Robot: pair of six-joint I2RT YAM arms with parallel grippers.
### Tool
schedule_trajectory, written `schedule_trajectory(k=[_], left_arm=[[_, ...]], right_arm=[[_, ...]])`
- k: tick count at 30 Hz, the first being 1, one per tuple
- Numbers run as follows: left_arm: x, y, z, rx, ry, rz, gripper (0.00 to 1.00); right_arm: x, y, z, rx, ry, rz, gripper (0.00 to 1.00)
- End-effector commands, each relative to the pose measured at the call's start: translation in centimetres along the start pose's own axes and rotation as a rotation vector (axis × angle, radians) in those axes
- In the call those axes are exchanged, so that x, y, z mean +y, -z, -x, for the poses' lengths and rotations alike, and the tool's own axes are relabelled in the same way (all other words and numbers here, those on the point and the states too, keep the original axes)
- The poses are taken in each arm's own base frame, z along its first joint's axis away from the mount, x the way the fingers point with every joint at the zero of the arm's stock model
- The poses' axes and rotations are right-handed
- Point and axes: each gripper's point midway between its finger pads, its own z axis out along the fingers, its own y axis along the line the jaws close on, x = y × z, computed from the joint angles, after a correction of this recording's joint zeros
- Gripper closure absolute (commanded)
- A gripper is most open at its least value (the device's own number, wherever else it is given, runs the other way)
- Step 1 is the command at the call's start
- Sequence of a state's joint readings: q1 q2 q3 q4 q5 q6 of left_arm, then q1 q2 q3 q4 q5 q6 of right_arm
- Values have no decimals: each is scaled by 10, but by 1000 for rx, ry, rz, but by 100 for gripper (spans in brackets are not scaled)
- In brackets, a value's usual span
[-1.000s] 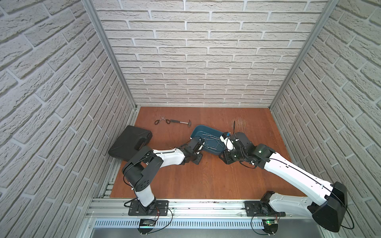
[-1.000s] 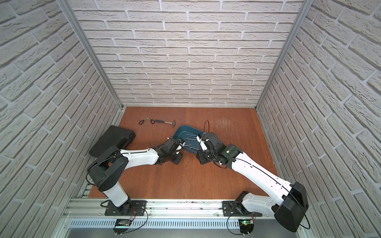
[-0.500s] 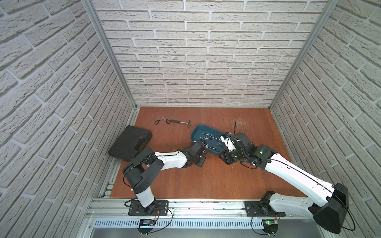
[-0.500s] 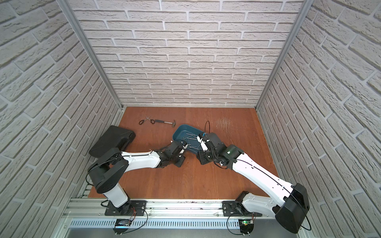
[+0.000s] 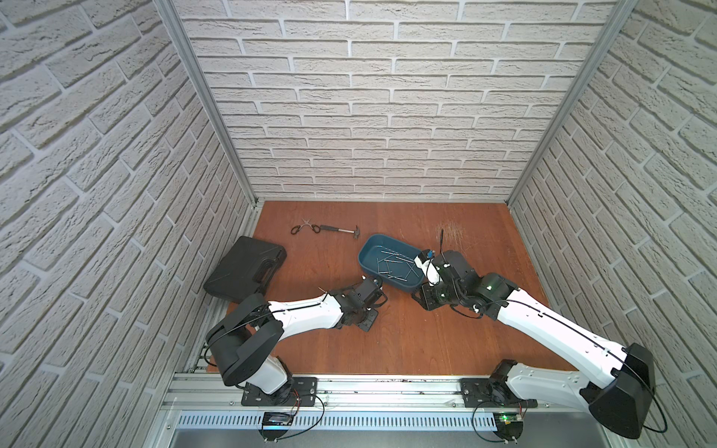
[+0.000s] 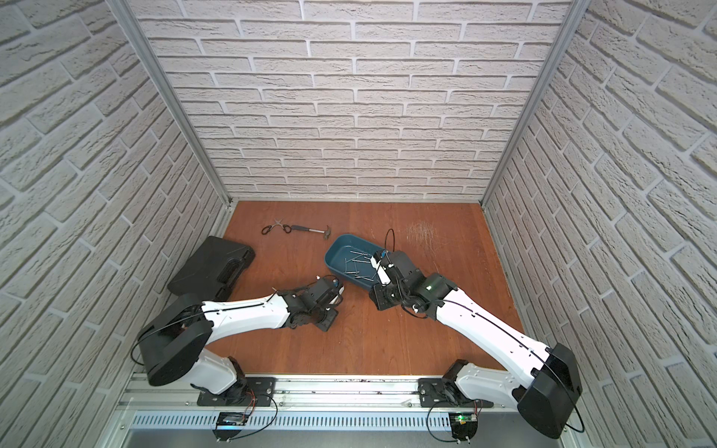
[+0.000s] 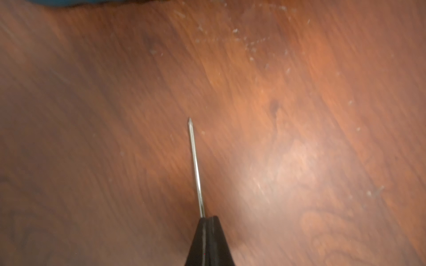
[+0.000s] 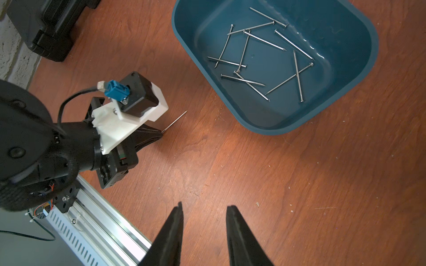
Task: Put the nails on the desktop into the storage box
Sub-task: Adjust the nail at the center of the board.
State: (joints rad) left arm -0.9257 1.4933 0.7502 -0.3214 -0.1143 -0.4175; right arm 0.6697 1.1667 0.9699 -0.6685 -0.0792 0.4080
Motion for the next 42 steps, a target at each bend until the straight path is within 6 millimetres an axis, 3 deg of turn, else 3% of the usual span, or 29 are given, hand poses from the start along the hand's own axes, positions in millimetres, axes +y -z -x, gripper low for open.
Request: schedule_trajectory(k=[1, 8, 12, 16, 18, 36, 42], left_arm=[[6, 17, -3, -10, 12, 28, 100], [10, 59, 29, -104, -5, 43, 100], [16, 68, 42, -112, -4, 57, 99], [28, 55, 33, -58, 32, 69, 74], [33, 45, 23, -17, 50, 72, 68], [18, 3, -6, 115, 50, -17, 58], [8, 4, -3, 102, 55, -38, 57]], right_arm=[[4, -3, 4, -21, -3, 19, 65], [3, -3, 4, -24, 1, 16, 65], [3, -3, 3, -24, -1, 17, 65], [3, -3, 1, -24, -4, 19, 65], [2, -3, 0, -25, -4, 19, 65], [2, -4, -1, -19, -3, 19, 65], [1, -5, -2, -14, -1, 15, 65]])
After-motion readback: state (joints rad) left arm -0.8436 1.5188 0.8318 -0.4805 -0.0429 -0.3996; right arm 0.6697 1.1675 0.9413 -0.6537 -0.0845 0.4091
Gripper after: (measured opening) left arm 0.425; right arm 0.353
